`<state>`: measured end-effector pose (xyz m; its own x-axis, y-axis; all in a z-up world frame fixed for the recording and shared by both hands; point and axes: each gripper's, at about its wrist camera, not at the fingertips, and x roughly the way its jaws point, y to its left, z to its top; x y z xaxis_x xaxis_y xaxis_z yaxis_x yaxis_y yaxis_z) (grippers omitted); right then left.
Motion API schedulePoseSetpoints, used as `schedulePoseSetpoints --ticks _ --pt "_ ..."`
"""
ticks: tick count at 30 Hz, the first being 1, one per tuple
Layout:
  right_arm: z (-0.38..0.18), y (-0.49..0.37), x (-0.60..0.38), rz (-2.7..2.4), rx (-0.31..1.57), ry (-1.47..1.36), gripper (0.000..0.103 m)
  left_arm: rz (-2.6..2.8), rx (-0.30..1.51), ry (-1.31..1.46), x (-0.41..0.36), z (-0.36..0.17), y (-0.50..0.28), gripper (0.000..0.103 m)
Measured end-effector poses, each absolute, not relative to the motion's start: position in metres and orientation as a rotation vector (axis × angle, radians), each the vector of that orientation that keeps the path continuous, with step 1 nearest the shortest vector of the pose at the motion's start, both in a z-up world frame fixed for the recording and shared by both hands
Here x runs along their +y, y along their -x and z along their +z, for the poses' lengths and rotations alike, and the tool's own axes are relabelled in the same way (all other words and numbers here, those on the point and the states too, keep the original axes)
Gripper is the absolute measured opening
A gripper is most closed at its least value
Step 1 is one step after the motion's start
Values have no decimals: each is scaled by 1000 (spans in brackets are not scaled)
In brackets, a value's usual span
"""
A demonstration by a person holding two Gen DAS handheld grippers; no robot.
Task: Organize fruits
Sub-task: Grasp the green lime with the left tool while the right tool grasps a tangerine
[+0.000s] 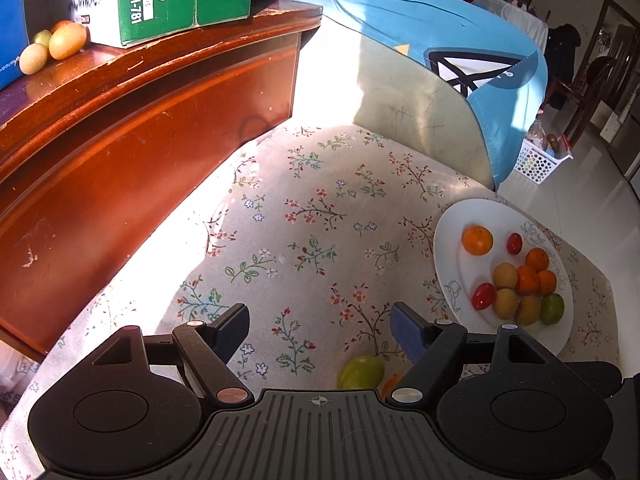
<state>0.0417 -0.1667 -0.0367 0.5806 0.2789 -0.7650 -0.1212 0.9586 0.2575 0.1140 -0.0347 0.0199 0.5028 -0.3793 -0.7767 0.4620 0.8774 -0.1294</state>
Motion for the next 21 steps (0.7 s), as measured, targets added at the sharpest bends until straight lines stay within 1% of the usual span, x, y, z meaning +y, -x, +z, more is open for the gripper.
schedulePoseSetpoints --ticks 9,10,11,12,13,21 --pt "-43 -48 -161 206 928 -153 45 -510 934 -117 -34 13 -112 78" --pt "-45 -48 -161 205 929 -147 42 -509 936 -120 -34 12 -112 78" --pt "-46 -48 -160 204 929 -141 35 -508 939 -122 -34 11 -111 78" --pt "-46 -49 -160 203 929 -138 31 -507 941 -124 -34 10 -111 78" --pt "-47 -48 -161 200 928 -133 29 -506 944 -127 -35 9 -111 78" --pt "-41 -41 -172 187 935 -129 29 -533 961 -154 -40 2 -103 78"
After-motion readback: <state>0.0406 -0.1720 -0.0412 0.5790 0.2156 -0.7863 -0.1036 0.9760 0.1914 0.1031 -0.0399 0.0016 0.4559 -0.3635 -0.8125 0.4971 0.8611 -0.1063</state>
